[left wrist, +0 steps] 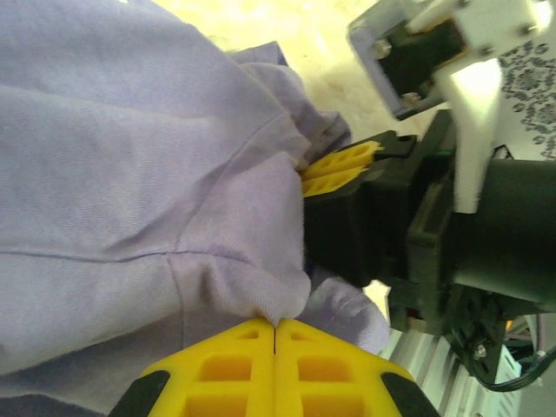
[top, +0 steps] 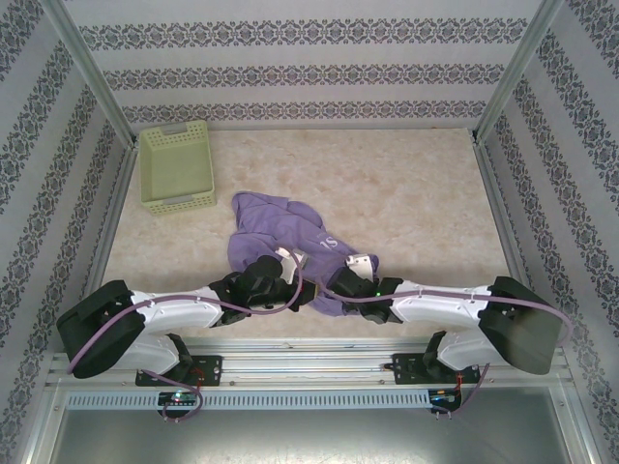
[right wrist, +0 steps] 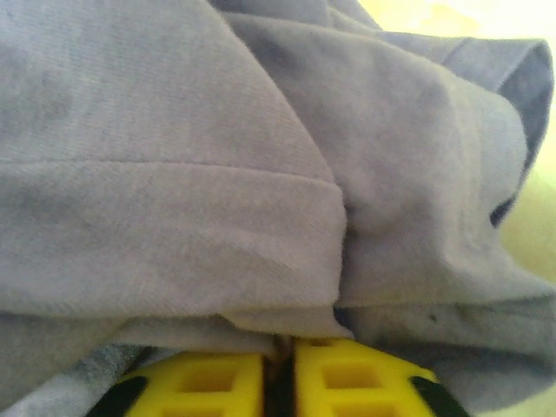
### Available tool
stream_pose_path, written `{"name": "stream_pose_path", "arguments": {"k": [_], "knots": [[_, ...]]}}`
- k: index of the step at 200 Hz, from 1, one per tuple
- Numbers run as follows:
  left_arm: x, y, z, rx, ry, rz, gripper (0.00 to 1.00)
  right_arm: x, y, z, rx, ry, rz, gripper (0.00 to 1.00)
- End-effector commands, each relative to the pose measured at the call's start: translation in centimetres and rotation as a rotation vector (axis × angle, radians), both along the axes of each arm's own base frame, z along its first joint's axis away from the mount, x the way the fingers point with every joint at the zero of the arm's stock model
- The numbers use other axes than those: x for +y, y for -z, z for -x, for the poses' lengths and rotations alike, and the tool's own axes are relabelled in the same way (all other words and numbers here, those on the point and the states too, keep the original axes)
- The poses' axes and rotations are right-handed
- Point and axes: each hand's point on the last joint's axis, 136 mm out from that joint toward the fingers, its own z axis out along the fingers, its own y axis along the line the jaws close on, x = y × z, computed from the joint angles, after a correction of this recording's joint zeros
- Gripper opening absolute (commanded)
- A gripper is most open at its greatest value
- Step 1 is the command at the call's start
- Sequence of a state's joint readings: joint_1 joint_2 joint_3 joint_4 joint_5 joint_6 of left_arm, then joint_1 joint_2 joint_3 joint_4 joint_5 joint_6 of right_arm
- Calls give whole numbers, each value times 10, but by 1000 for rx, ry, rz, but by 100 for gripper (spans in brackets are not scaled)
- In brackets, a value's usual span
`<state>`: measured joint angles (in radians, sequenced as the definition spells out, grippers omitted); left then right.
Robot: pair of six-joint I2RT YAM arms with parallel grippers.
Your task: Fold the inside-out t-shirt
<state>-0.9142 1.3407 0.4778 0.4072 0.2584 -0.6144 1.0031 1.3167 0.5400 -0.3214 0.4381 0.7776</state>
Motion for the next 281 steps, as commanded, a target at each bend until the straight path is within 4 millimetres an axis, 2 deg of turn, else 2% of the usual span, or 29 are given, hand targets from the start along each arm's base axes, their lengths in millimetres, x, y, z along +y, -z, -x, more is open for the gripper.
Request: {"name": "stream_pose_path", "arguments": {"k": [1, 26, 54, 60, 78, 108, 129, 147, 158, 171, 202, 219, 235, 247, 281], "knots": [[8, 4, -12, -4, -65, -64, 0, -1, -14, 2, -33, -17, -58, 6], [8, 5, -16, -6, -80, -68, 0, 1, -26, 12, -55, -48, -186, 1], [11, 12, -21, 9, -113, -103, 0, -4, -38, 19, -92, -43, -318, 0], [11, 14, -23, 13, -121, -113, 0, -10, -29, 24, -77, -39, -324, 0], [14, 21, -25, 31, -140, -133, 0, -17, -30, 27, -85, -15, -395, 0], [18, 27, -24, 47, -150, -145, 0, -47, -25, 28, -98, 117, -446, 0], [14, 27, -21, 52, -118, -133, 0, -64, -21, 27, -95, 210, -482, 0], [5, 23, -17, 55, -74, -110, 0, -70, -17, 25, -68, 276, -533, 0], [-3, 18, -13, 49, -37, -91, 0, -67, -14, 25, -45, 282, -576, 0], [-13, 10, -7, 30, 11, -71, 0, -54, -20, 21, -50, 232, -641, 0], [-41, -12, 9, -32, 130, -56, 0, -23, -58, 22, -98, 26, -718, 0], [-50, -12, 11, -40, 151, -77, 0, -11, -79, 26, -142, -69, -731, 0], [-45, 4, 0, -13, 97, -186, 0, -7, -90, 29, -179, -112, -727, 0], [-35, 19, -8, 8, 48, -299, 0, -11, -89, 29, -192, -94, -711, 0], [-16, 34, -12, 22, 7, -468, 0, -16, -91, 28, -223, -70, -743, 0]]}}
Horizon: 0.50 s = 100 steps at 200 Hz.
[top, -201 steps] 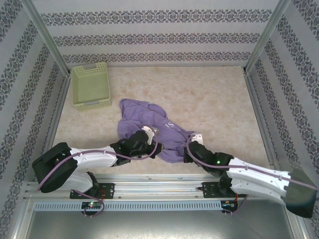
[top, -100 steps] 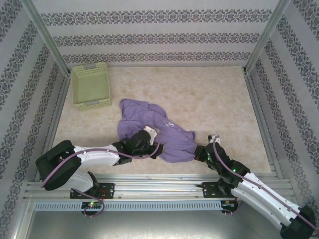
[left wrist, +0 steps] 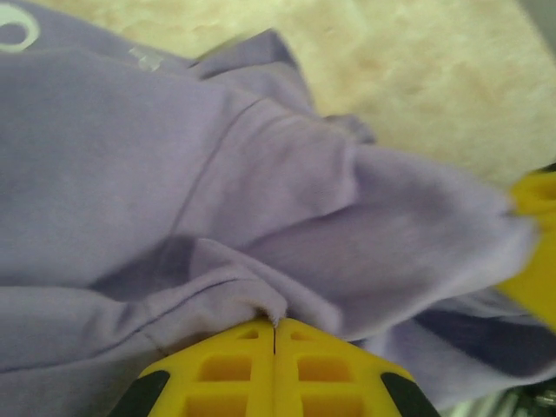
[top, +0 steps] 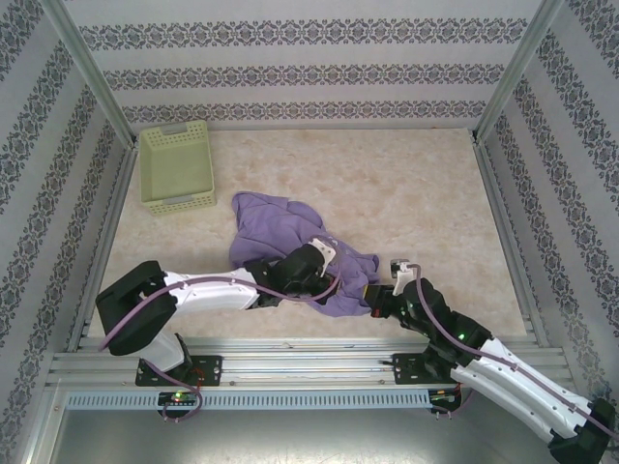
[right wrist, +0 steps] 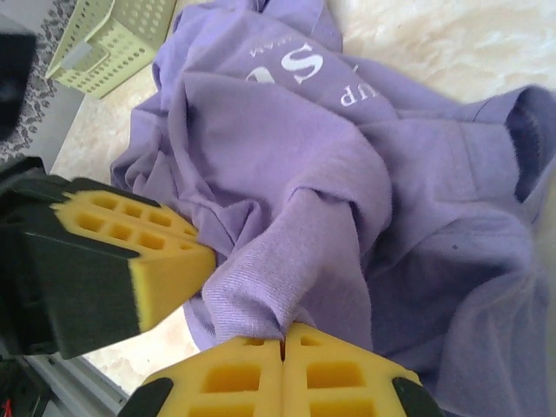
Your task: Fold the inside-out t-shirt
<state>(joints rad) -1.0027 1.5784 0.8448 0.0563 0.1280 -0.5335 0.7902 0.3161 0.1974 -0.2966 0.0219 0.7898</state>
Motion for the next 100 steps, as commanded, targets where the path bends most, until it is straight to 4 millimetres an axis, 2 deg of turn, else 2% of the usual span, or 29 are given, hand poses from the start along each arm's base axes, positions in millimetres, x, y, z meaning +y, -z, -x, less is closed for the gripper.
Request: {"name": "stream_pose_path", "arguments": {"k": [1, 27, 54, 75, 100], "knots": [[31, 25, 5, 12, -29, -217, 0, -2, -11, -3, -51, 17, -19, 0], [63, 48, -6, 43, -146, -335, 0, 3, -23, 0, -79, -18, -67, 0], [90, 75, -18, 165, -264, -306, 0, 4, -33, 2, -104, -31, -85, 0], [87, 70, -20, 157, -259, -265, 0, 2, -39, 1, -117, -22, -92, 0], [81, 49, -19, 90, -227, -218, 0, 4, -46, -1, -134, -17, -119, 0]]}}
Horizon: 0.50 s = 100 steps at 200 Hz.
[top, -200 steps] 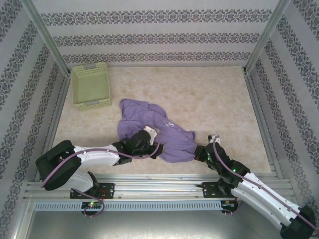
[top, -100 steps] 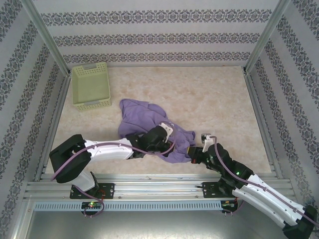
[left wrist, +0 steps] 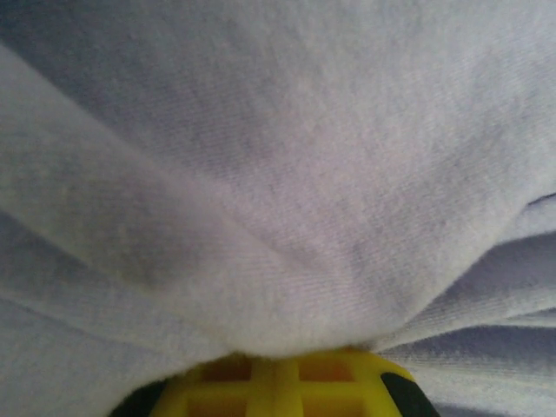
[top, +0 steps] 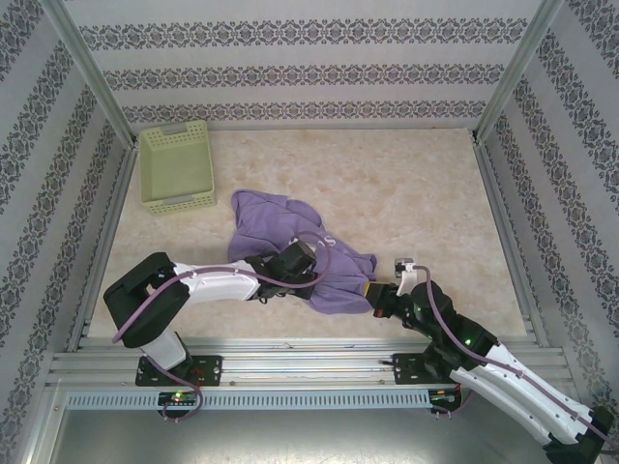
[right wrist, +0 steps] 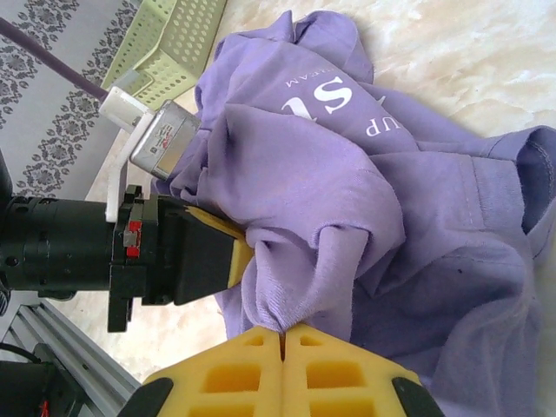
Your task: Fold the inside-out t-shirt
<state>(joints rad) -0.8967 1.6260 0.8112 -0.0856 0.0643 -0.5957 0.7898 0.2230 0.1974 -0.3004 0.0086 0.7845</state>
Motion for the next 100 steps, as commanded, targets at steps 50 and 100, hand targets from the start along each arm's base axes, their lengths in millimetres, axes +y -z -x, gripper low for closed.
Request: {"name": "stream_pose_path", "arguments": {"k": [50, 100], "knots": [[-16, -70, 27, -272, 190, -12, 26, 15, -38, -5, -96, -43, -90, 0], [-59, -88, 42, -371, 319, 8, 47, 21, -44, -6, -101, -71, -81, 0]]}}
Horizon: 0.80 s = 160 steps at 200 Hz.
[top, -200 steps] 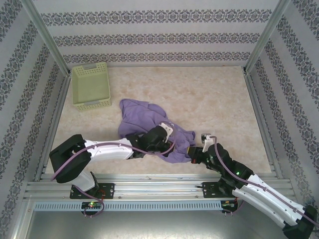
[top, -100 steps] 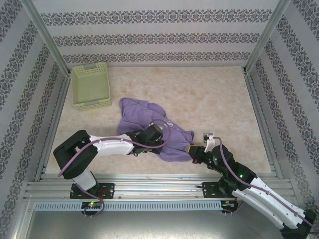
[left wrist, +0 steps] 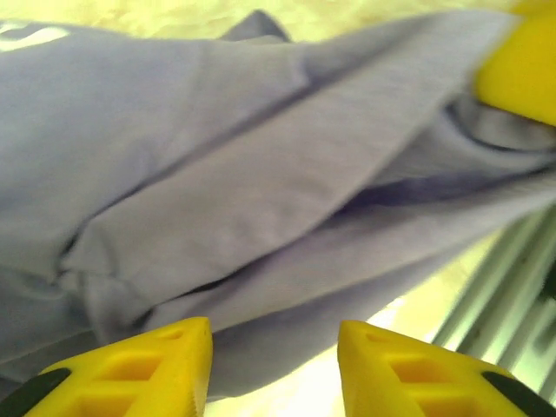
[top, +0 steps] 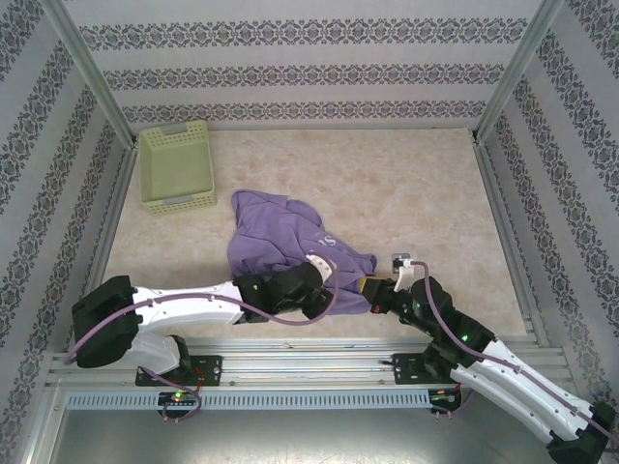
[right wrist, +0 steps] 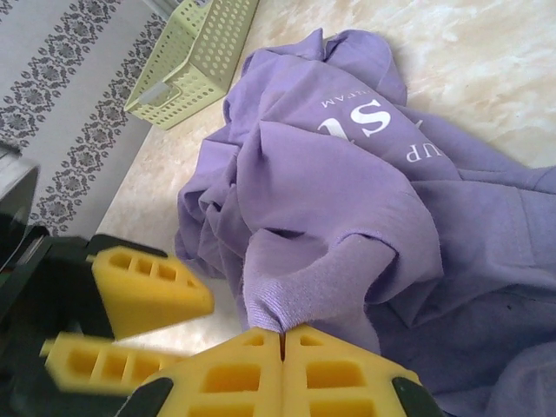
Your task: Fold the inside-out t-shirt
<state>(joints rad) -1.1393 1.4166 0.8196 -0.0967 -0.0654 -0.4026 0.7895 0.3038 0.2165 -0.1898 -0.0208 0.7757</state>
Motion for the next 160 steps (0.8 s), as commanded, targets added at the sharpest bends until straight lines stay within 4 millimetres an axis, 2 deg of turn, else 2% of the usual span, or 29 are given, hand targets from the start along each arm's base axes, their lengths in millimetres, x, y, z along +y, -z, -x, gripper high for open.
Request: {"name": "stream_pose_path", "arguments": {"k": [1, 21, 40, 66, 94, 128, 160], "knots": [[-12, -8, -14, -86, 1, -30, 47, 9, -28, 0, -70, -42, -46, 0], [-15, -3, -28, -102, -56, -63, 49, 15, -29, 3, -71, -74, -52, 0], [-17, -4, -41, -80, -113, -20, 48, 19, -24, 6, -66, -106, -32, 0], [-36, -14, -38, -59, -51, 65, 52, 21, -18, 6, -59, -109, -7, 0], [-38, 1, -47, -40, -76, 12, 52, 23, -20, 7, -69, -119, -11, 0], [-19, 16, -68, -7, -178, -17, 37, 18, -13, 5, -55, -94, 21, 0], [5, 18, -84, -11, -254, -34, 13, 10, -5, 2, -38, -53, 52, 0]]}}
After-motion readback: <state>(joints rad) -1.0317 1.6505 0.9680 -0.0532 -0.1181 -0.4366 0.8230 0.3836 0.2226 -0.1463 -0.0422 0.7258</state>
